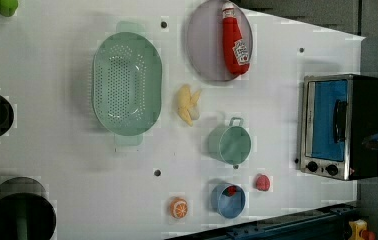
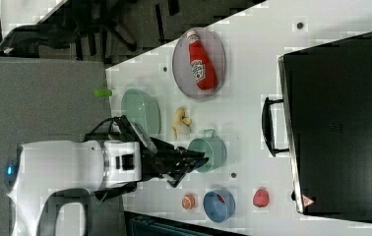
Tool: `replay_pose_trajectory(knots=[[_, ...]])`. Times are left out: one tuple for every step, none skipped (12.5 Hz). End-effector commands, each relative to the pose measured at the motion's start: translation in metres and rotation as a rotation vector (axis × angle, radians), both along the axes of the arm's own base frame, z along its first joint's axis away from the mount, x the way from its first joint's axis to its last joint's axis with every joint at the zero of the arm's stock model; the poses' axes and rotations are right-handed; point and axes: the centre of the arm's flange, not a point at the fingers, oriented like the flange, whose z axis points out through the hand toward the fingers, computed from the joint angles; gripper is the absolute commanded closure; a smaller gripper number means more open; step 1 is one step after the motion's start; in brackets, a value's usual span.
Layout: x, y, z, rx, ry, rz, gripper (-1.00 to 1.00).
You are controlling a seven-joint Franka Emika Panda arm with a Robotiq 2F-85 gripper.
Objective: Flap open oven.
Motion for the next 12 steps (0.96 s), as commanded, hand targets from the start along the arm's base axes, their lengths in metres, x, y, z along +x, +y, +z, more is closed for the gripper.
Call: replay_pose_trajectory(knots=[[-0.007,-0.028,-0.029,-0.004,0.008,0.264,0.65],[-0.008,-0.036,-0.039,-0.001,0.001,0.326,0.65],[-0.010,-0.045,-0.049,0.002,0.000,0.386,0.65],[-0.011,-0.052,-0.058,0.004,0.002,0.456,0.65],[-0.009,-0.059,-0.064,0.004,0.004,0.528,0.65],[-0.006,-0.065,-0.071,-0.006,-0.001,0.590,0.65],[-0.002,-0.071,-0.077,-0.025,-0.016,0.627,0.65],[0.003,-0.076,-0.084,-0.048,-0.033,0.635,0.65],[0.007,-0.080,-0.093,-0.067,-0.044,0.634,0.65],[0.011,-0.083,-0.101,-0.078,-0.047,0.635,0.65],[0.012,-0.086,-0.109,-0.086,-0.045,0.632,0.65],[0.013,-0.087,-0.118,-0.086,-0.034,0.633,0.65]])
